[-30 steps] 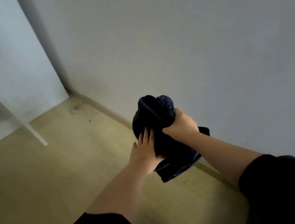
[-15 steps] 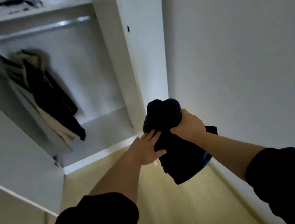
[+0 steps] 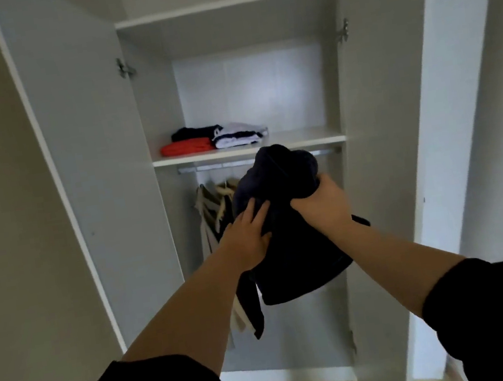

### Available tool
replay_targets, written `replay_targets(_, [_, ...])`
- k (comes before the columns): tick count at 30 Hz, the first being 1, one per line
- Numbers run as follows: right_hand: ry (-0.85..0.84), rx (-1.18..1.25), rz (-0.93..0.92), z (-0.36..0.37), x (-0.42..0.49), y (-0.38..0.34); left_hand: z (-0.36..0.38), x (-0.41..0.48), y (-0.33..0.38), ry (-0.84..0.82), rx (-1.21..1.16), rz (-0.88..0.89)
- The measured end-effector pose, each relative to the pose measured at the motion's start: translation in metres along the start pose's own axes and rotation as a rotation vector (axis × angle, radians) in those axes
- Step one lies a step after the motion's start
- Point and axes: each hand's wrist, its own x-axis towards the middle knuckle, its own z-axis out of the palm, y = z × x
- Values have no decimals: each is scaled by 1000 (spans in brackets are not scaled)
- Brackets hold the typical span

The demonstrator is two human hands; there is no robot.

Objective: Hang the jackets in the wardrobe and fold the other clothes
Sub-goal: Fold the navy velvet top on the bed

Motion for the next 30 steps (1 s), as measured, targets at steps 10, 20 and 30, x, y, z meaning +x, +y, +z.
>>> replay_targets(10, [64, 530, 135, 52, 254, 8, -8, 216, -92, 195, 28, -94])
replay_targets(20, [327, 1059, 329, 102, 455, 31, -16, 416, -151, 407, 49, -18])
replay_targets(30, [718, 938, 488, 157, 635, 68, 26, 627, -263, 106, 358, 7])
